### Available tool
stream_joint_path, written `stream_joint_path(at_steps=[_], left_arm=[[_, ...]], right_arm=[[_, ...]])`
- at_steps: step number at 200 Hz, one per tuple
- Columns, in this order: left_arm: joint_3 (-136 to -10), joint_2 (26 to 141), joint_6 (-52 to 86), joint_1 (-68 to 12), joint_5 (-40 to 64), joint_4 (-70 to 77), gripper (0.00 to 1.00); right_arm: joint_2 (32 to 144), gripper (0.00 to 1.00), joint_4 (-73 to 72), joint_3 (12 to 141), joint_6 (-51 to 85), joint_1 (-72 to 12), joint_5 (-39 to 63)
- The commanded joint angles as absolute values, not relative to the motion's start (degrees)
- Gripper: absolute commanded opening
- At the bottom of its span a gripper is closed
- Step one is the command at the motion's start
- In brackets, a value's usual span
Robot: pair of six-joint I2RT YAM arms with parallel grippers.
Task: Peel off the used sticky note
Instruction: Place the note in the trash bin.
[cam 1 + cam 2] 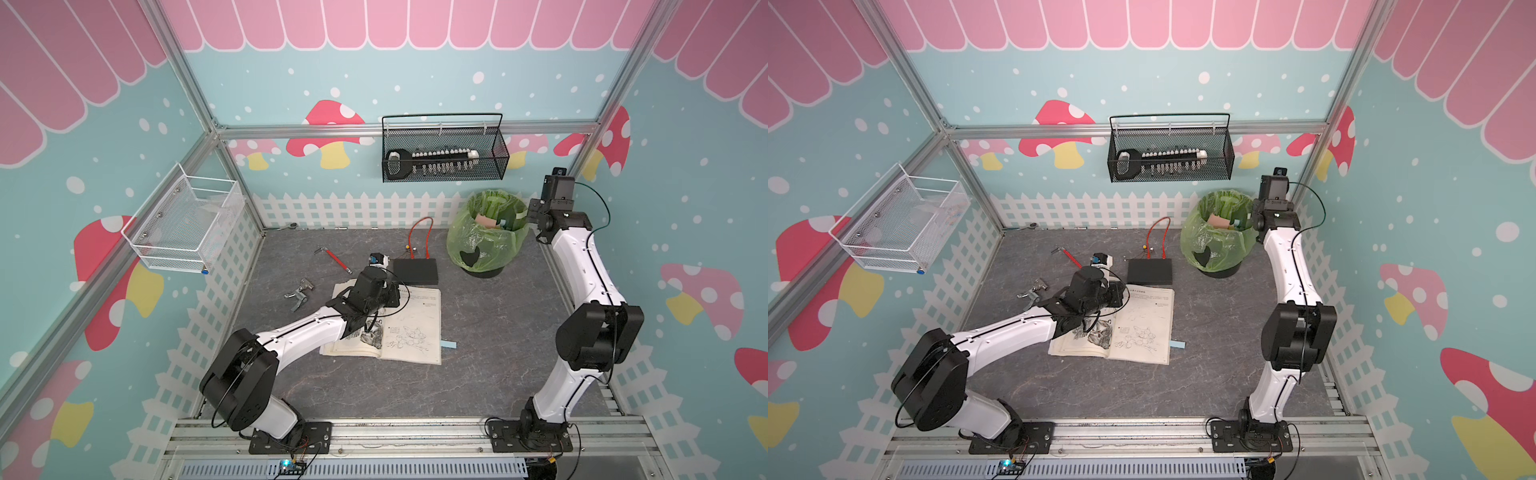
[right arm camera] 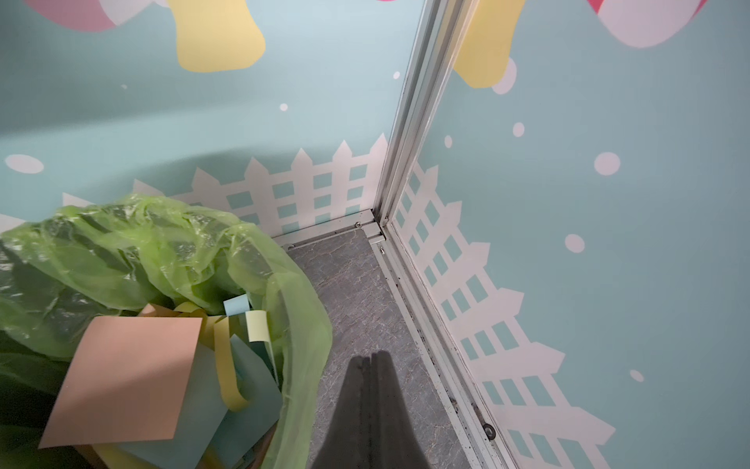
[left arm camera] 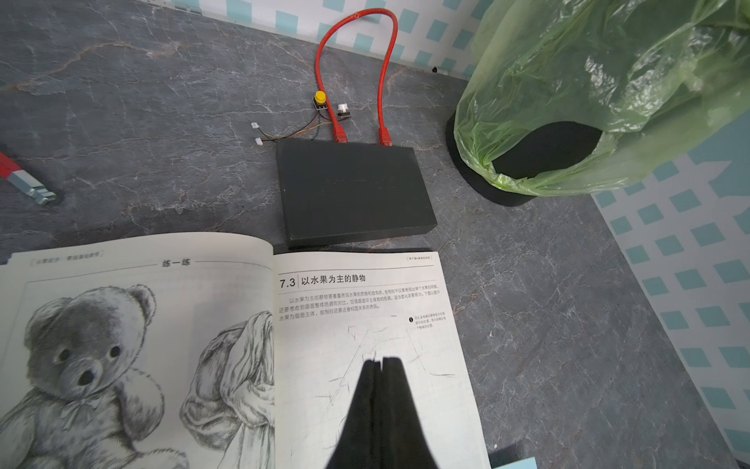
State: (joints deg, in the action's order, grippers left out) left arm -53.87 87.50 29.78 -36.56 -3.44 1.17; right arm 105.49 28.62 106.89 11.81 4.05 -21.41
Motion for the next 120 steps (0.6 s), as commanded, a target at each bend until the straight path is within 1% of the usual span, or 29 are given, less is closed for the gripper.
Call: stream_joint_path(at_steps=[1, 34, 81, 100, 120], left_arm=[[-53.61, 88.24, 29.95, -36.15, -3.14, 2.13, 0.00], [-53.53, 88.51, 29.97, -36.17, -3.16, 2.08, 0.00], [-53.70, 88.24, 30.15, -36.06, -2.79, 2.15, 0.00], [-53.70, 88.07, 30.25, -36.11, -2.43, 2.11, 0.00], [-53.45, 87.74, 30.42, -36.12, -2.24, 2.11, 0.00]], right_arm=[[108.26, 0.00, 28.10, 107.79, 10.58, 3.78, -18.03], [110.22, 0.00, 25.43, 107.66, 10.05, 3.71, -9.24], [106.23, 0.00, 22.06, 103.85, 10.60, 3.43, -1.35], [105.50, 0.00, 22.21, 103.21, 10.78, 3.18, -0.36], [104.53, 0.00, 22.15, 102.77, 10.74, 2.95, -1.67]])
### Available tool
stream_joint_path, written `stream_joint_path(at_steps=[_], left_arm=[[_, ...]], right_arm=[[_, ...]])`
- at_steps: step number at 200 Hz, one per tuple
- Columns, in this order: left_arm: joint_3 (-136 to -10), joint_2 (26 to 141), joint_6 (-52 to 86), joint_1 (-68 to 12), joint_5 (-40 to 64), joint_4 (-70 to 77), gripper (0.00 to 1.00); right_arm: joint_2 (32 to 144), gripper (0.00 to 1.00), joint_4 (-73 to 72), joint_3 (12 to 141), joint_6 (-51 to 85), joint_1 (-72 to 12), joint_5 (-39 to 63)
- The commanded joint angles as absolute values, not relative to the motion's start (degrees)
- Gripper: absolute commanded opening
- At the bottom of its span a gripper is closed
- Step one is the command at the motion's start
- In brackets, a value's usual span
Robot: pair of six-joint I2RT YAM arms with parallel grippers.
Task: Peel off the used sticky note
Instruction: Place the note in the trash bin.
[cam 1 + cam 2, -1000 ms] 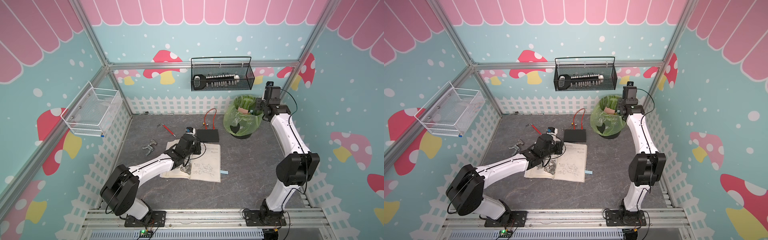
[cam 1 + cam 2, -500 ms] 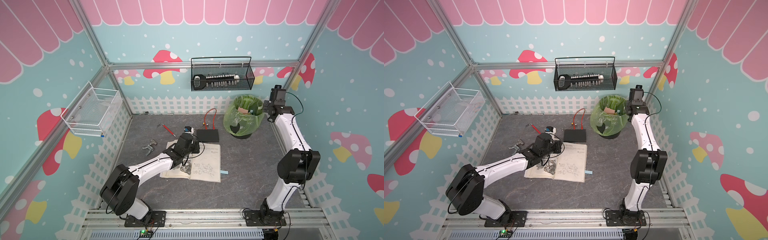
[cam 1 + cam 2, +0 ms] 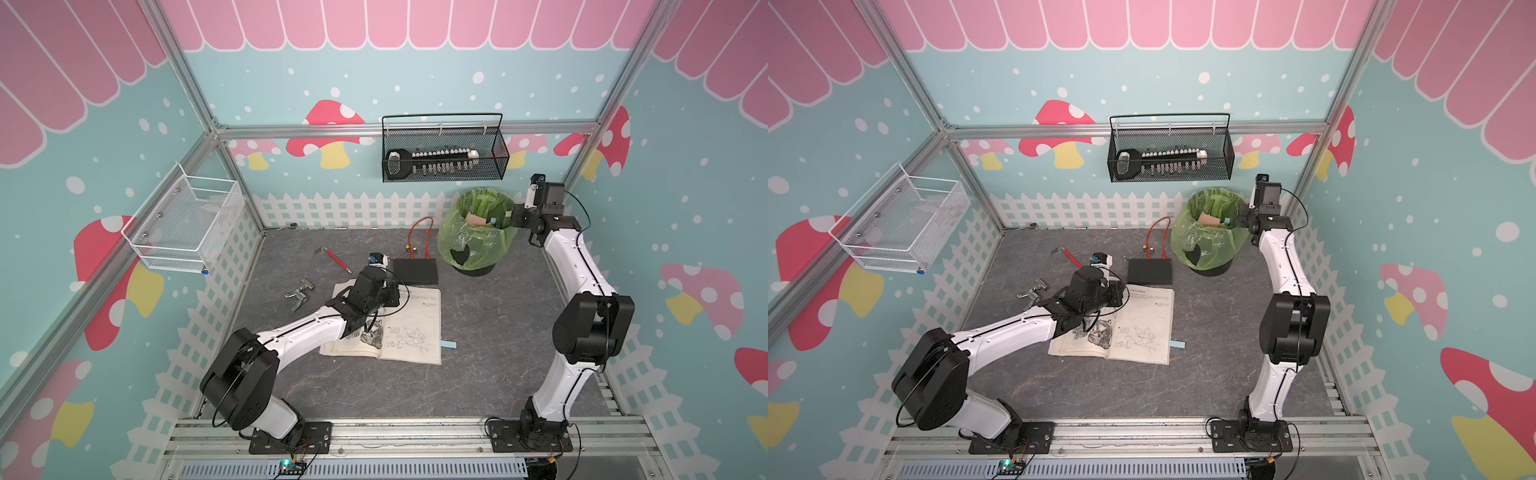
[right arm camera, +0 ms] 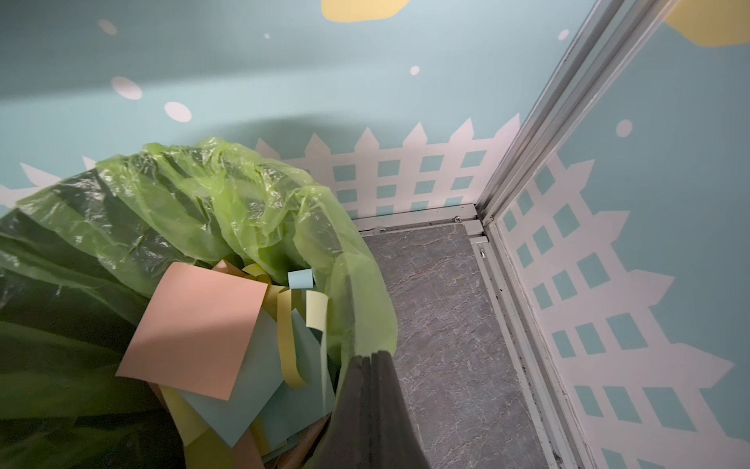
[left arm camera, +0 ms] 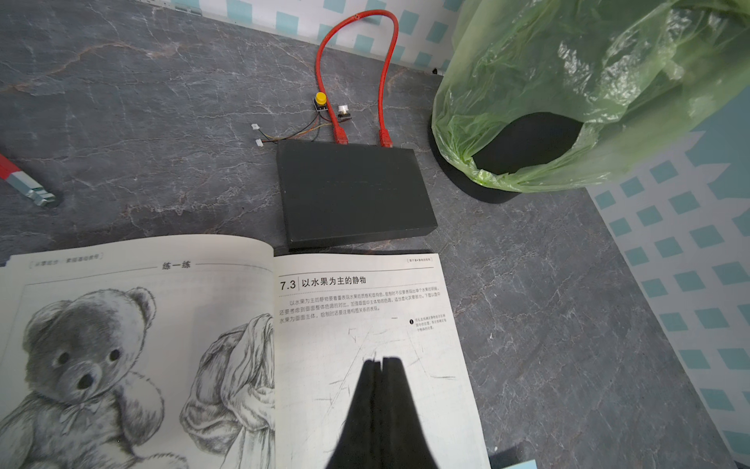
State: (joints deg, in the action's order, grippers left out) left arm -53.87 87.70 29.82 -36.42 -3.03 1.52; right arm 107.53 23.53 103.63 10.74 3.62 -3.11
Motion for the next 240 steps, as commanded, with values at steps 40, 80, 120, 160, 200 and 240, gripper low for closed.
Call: stream_joint_path(at_steps=[40, 80, 120, 160, 200, 240], left_arm=[[-53.45, 87.62, 30.50, -36.14, -2.29, 2.10, 0.00], [-53.83, 88.31, 30.59, -36.05, -2.00, 2.11, 0.00], [-53.53, 88.06, 30.41, -36.11, -2.39, 2.08, 0.00], [-53.79, 88.24, 30.49, -36.06, -2.11, 2.11, 0.00], [-53.08, 87.43, 30.59, -36.09, -2.34, 2.10, 0.00], [-51.99, 85.56, 30.76, -36.14, -2.51, 2.02, 0.00]], right_arm=[[103.71, 0.00, 22.16, 103.53, 9.77, 2.89, -5.77], [105.57, 0.00, 22.38, 103.75, 10.48, 2.68, -2.99], [107.38, 0.00, 22.25, 104.98, 10.64, 1.37, -0.51], [108.02, 0.00, 22.32, 105.32, 11.02, -0.33, 1.64], [109.97, 0.00, 23.71, 104.94, 11.29, -2.01, 1.23], [108.28, 0.00, 24.17, 105.03, 11.70, -3.14, 2.28]])
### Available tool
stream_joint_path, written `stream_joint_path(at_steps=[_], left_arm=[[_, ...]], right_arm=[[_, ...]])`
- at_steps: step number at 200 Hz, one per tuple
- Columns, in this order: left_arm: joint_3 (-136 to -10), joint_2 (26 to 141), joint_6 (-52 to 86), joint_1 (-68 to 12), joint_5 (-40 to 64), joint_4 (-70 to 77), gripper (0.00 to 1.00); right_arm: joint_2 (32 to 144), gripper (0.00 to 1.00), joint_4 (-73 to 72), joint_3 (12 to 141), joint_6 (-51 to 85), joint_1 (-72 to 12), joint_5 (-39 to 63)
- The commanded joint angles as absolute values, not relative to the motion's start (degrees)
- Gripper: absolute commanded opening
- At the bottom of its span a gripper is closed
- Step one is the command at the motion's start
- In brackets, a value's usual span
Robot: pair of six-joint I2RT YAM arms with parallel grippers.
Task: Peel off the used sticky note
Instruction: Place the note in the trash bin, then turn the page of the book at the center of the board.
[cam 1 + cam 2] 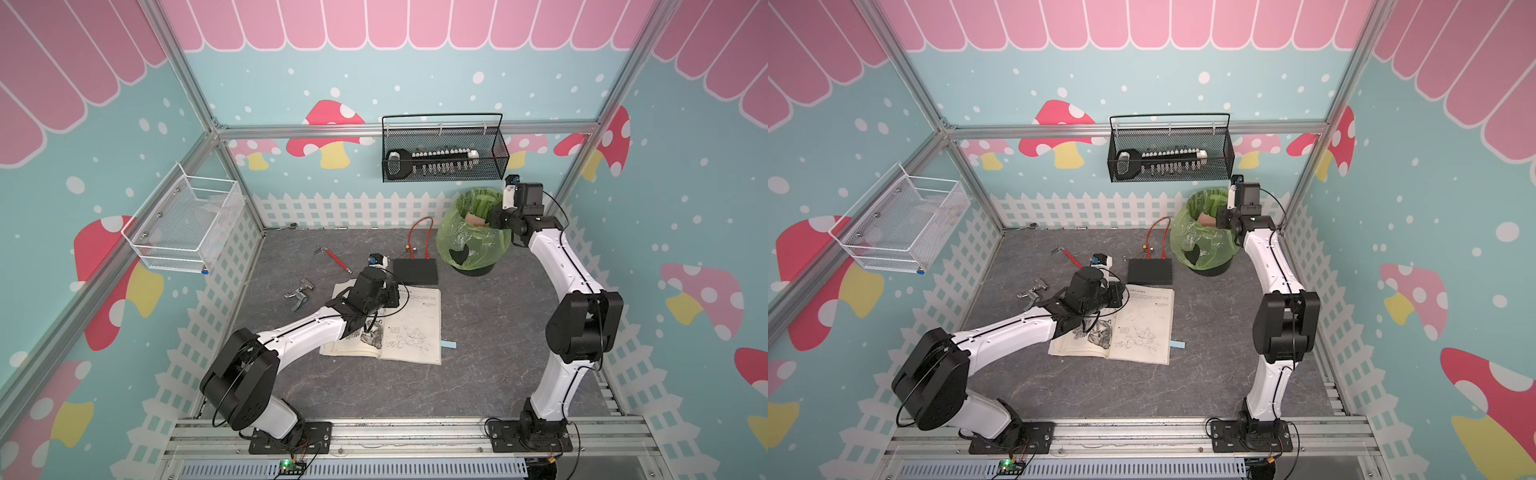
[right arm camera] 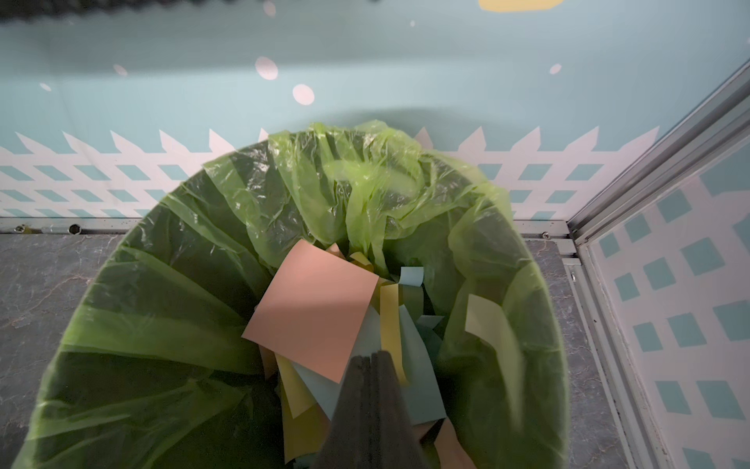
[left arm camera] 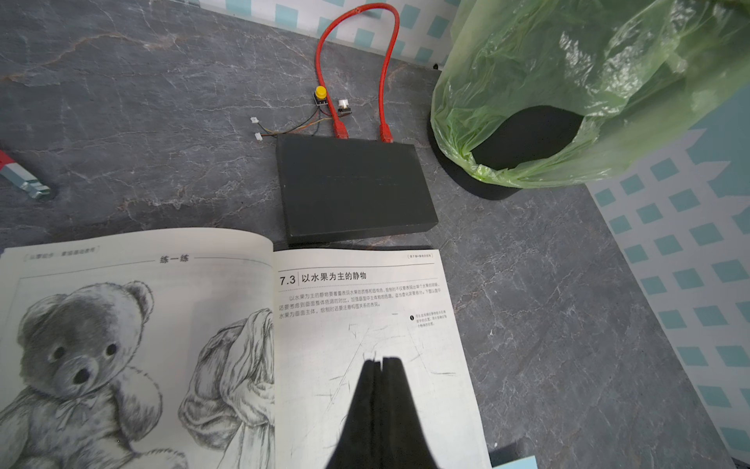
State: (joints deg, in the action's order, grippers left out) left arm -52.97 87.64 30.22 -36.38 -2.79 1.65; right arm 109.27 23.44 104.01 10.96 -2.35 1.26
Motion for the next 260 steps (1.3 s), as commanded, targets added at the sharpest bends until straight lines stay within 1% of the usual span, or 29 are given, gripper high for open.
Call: stream_joint_path(at_steps=[1, 16, 27, 37, 48, 59, 70, 87, 94, 112, 126, 140, 146, 169, 180, 194, 215, 260], left_arm=[[-51.92, 85.49, 30.76, -36.13, -2.53, 2.02, 0.00], [-51.48, 84.54, 30.85, -36.17, -2.72, 1.93, 0.00], [-51.19, 83.91, 30.93, -36.12, -2.94, 1.85, 0.00], [-50.77, 83.38, 31.15, -36.04, -3.38, 1.65, 0.00], [-50.07, 82.70, 31.65, -36.12, -4.19, 1.34, 0.00], [-48.78, 82.04, 32.70, -36.11, -5.58, 0.95, 0.00], [-47.13, 81.45, 34.24, -36.10, -7.30, 0.39, 0.00], [-44.22, 81.23, 36.68, -35.64, -7.79, 0.11, 0.00], [-42.91, 81.30, 37.73, -35.44, -7.74, 0.14, 0.00], [-40.20, 82.45, 39.56, -34.98, -7.79, 0.82, 0.00], [-38.74, 83.67, 40.37, -34.74, -7.76, 1.56, 0.00], [-38.11, 84.90, 40.97, -34.76, -7.75, 1.84, 0.00], [-37.85, 85.14, 41.23, -34.73, -9.53, 1.82, 0.00], [-36.88, 85.19, 41.68, -34.72, -10.79, 1.80, 0.00], [-36.49, 85.00, 41.75, -34.75, -11.11, 1.76, 0.00], [-36.14, 85.15, 41.73, -34.62, -11.25, 1.76, 0.00], [-36.03, 86.34, 41.82, -34.49, -11.08, 1.74, 0.00], [-36.14, 89.38, 42.34, -34.63, -10.00, 2.33, 0.00]], right_arm=[[107.71, 0.00, 24.17, 105.07, 11.69, -3.15, 2.28], [104.15, 0.00, 24.09, 104.95, 11.96, -3.88, 3.02], [100.88, 0.07, 24.13, 104.24, 11.88, -4.82, 3.27], [97.38, 0.19, 24.09, 102.92, 11.83, -6.02, 3.24], [93.30, 0.36, 24.17, 100.16, 11.85, -7.86, 3.03], [89.14, 0.47, 24.16, 96.19, 12.02, -10.30, 2.82], [84.99, 0.55, 24.08, 90.84, 12.93, -12.91, 2.95], [79.24, 0.62, 23.38, 81.02, 15.55, -16.66, 5.27], [76.82, 0.64, 22.11, 74.80, 17.33, -18.01, 7.54], [72.56, 0.66, 18.33, 62.24, 21.97, -21.36, 11.67], [70.57, 0.68, 15.87, 54.78, 24.91, -23.90, 14.46], [69.22, 0.70, 13.89, 49.43, 27.71, -26.58, 14.62], [68.89, 0.71, 12.98, 47.18, 28.56, -27.59, 14.96], [68.05, 0.72, 9.06, 40.62, 32.78, -30.83, 15.85], [67.85, 0.72, 6.91, 38.08, 35.06, -32.19, 15.90], [67.65, 0.69, 4.45, 35.02, 37.45, -33.95, 16.02], [68.45, 0.67, 1.58, 31.84, 39.94, -35.55, 15.67], [72.25, 0.64, -1.82, 31.33, 41.83, -38.53, 15.56]])
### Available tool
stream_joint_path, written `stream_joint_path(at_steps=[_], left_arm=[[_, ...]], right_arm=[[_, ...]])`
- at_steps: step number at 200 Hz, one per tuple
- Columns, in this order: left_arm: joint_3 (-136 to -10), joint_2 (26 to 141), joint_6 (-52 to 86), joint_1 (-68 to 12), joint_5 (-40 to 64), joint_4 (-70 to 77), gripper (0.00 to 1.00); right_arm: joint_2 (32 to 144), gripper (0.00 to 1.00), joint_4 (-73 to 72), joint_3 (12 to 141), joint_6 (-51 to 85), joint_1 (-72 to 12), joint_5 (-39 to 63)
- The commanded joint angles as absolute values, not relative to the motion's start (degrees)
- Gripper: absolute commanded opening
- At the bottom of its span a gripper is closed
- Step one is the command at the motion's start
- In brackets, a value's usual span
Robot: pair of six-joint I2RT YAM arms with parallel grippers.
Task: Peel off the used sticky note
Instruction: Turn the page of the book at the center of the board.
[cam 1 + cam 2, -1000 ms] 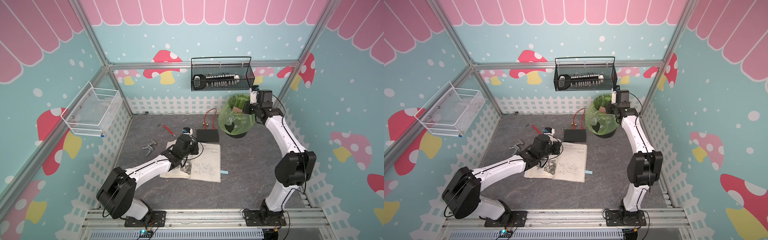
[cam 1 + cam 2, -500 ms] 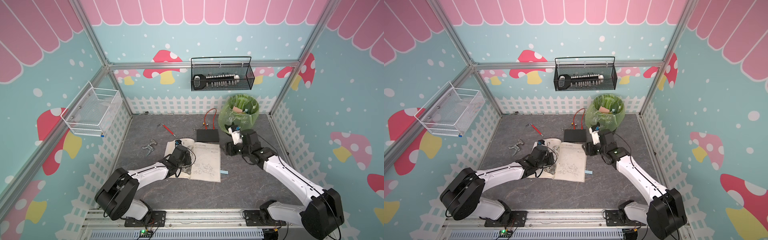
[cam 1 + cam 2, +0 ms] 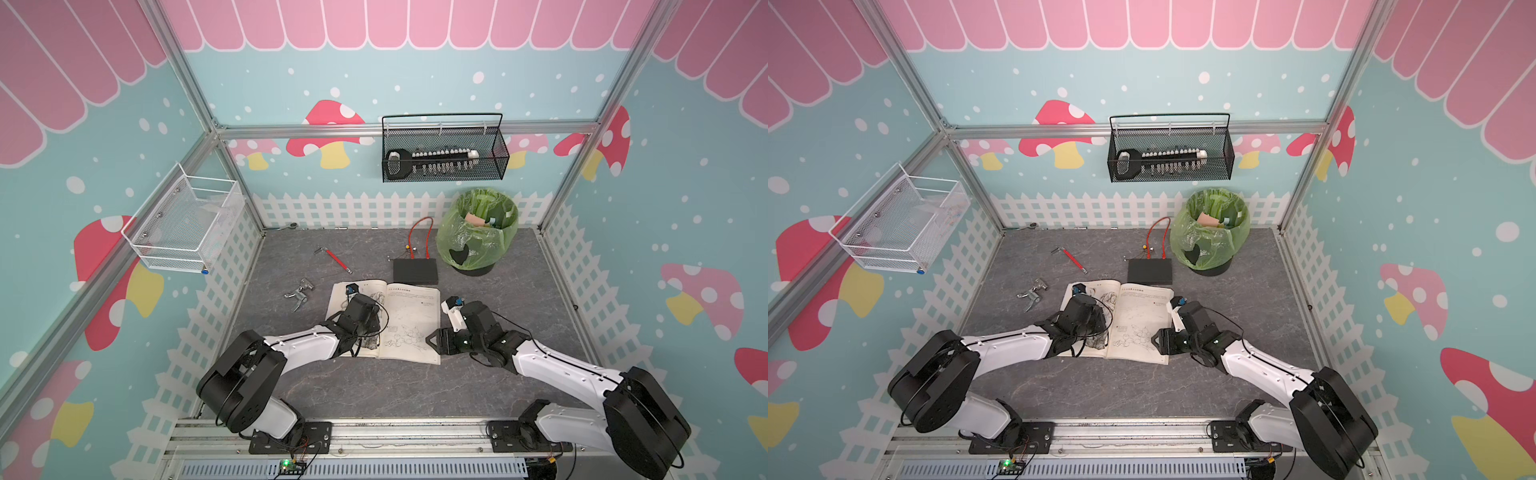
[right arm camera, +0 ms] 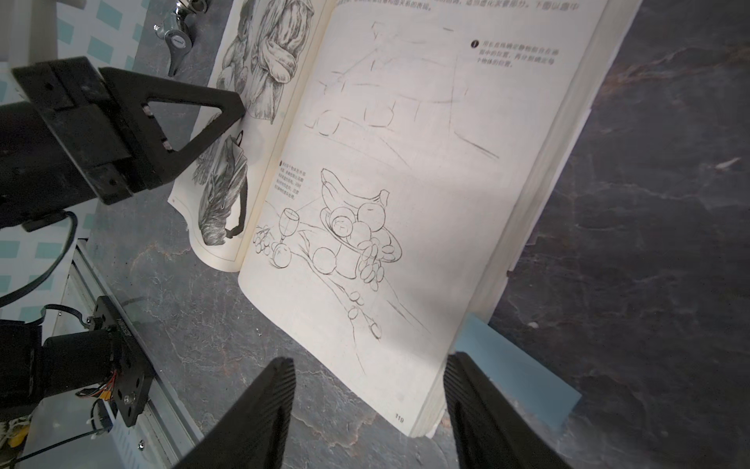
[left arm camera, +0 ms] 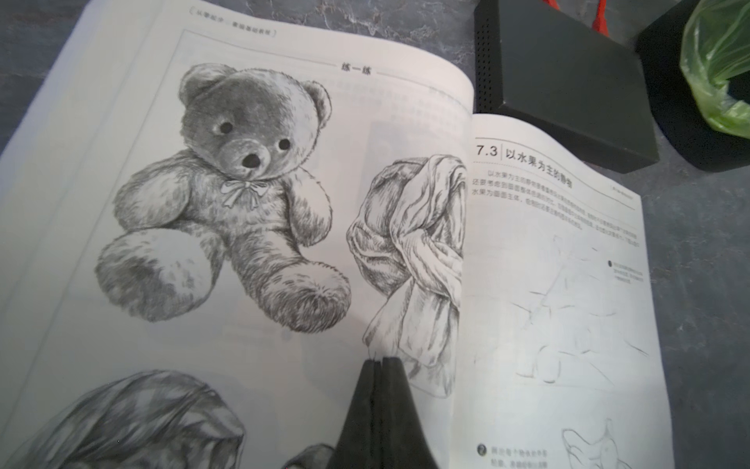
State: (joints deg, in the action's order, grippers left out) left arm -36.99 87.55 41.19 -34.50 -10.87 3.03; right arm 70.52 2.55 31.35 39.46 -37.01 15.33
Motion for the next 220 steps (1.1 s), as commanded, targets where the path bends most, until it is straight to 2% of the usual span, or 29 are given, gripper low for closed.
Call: stream_joint_path(at_steps=[1, 113, 220], left_arm=[[-36.13, 89.43, 42.35, -34.54, -10.01, 2.35, 0.00], [-36.47, 90.21, 41.75, -34.53, -9.96, 2.32, 0.00], [-37.27, 90.51, 41.31, -34.57, -9.49, 2.27, 0.00]], right_arm=[[72.34, 0.64, -1.88, 31.35, 41.83, -38.56, 15.56], [74.91, 0.64, 0.92, 32.12, 41.84, -39.73, 8.99], [79.03, 0.64, -2.08, 32.51, 41.56, -39.73, 10.62]])
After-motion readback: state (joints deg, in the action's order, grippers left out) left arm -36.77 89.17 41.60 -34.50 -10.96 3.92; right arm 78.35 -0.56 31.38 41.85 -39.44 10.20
